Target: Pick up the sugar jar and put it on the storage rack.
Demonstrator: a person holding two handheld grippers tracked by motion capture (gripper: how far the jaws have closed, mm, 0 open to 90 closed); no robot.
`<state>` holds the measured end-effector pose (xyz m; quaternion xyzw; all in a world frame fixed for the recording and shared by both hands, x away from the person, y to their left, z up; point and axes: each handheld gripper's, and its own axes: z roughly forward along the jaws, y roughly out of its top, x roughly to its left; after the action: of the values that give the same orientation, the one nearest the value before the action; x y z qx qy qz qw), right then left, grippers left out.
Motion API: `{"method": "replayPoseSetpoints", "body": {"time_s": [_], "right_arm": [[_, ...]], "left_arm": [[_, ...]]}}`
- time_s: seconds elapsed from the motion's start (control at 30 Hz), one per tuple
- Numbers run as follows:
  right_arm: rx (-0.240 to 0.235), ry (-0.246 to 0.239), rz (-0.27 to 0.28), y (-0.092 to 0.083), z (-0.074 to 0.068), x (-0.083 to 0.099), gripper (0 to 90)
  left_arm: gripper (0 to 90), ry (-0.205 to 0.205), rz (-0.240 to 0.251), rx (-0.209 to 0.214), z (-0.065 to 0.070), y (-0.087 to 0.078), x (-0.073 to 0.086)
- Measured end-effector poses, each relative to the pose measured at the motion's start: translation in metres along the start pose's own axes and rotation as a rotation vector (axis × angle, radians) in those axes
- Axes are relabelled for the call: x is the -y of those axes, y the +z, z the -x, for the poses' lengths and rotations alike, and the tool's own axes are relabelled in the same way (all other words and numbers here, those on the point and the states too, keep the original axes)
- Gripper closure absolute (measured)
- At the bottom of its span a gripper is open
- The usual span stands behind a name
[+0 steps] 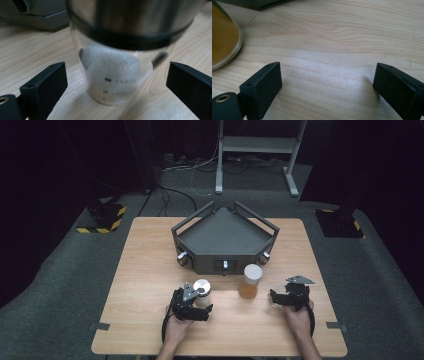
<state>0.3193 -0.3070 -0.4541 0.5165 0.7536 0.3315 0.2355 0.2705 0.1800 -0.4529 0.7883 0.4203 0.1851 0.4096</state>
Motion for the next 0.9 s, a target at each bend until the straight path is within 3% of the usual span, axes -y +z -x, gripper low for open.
{"method": "replayPoseSetpoints", "body": {"time_s": [0.37, 0.9], "right_arm": [[0.0, 0.0, 0.0, 0.0, 0.0, 0.0, 8.0], [0.0, 0.0, 0.0, 0.0, 0.0, 0.0, 8.1]], "left_arm": [[10.7, 0.013, 0.002, -0.011, 0.006, 0.011, -0.005], [24.6, -0.003, 0.026, -0.034, 0.009, 0.017, -0.001]]}}
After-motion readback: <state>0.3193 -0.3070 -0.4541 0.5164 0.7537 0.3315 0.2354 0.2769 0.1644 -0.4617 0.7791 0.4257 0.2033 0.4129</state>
